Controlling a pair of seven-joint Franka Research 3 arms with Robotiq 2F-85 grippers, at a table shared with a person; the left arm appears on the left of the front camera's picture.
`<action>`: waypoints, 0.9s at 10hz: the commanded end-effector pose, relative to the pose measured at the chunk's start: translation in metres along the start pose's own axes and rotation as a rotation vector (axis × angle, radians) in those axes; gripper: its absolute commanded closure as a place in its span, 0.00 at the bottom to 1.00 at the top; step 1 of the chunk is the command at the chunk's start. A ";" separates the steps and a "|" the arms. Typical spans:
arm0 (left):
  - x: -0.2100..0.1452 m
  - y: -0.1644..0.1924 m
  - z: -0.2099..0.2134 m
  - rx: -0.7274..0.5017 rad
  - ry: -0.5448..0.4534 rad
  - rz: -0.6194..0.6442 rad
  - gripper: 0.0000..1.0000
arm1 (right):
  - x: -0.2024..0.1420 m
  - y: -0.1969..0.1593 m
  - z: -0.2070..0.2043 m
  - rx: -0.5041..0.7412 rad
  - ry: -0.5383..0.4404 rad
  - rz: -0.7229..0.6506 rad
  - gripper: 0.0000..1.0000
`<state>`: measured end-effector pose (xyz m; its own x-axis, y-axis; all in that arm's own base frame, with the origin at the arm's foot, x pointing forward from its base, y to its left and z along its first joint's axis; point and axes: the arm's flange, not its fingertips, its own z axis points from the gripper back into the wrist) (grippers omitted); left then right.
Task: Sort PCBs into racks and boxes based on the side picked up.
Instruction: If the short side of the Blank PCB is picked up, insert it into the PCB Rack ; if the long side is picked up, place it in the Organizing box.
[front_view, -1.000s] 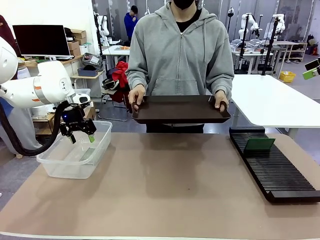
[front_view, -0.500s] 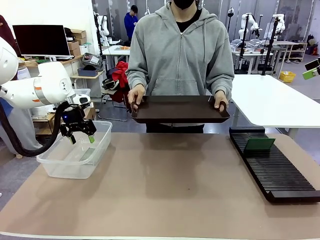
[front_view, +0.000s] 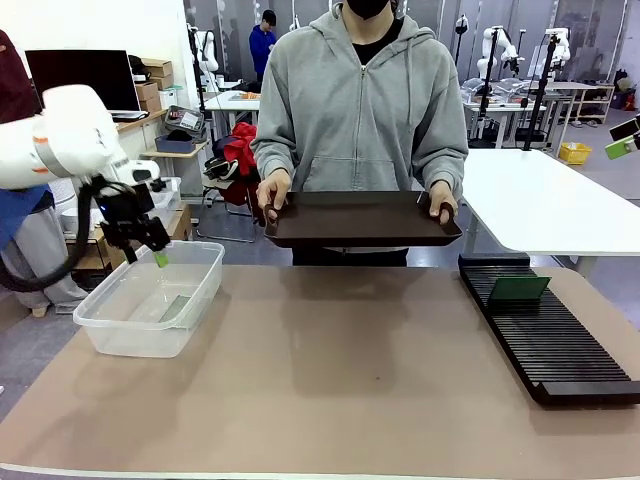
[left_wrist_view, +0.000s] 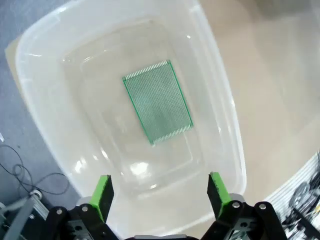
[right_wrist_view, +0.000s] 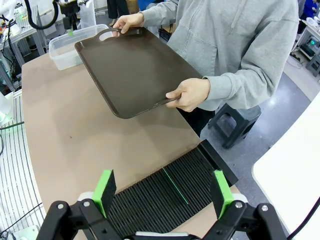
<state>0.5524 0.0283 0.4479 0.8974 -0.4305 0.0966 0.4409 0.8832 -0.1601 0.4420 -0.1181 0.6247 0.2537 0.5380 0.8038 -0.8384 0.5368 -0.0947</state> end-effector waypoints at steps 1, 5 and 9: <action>-0.024 -0.005 0.032 -0.029 -0.050 -0.131 0.00 | 0.000 0.001 -0.001 -0.004 0.007 -0.004 0.00; -0.062 -0.026 0.090 -0.046 -0.244 -0.387 0.00 | 0.000 0.001 -0.001 -0.004 0.007 -0.004 0.00; -0.097 -0.028 0.133 -0.044 -0.415 -0.559 0.00 | 0.000 0.001 -0.001 -0.004 0.007 -0.004 0.00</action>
<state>0.4598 0.0657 0.5768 0.5034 -0.7097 0.4928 0.8200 0.5722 -0.0137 0.4420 -0.1181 0.6247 0.2536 0.5380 0.8039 -0.8384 0.5367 -0.0947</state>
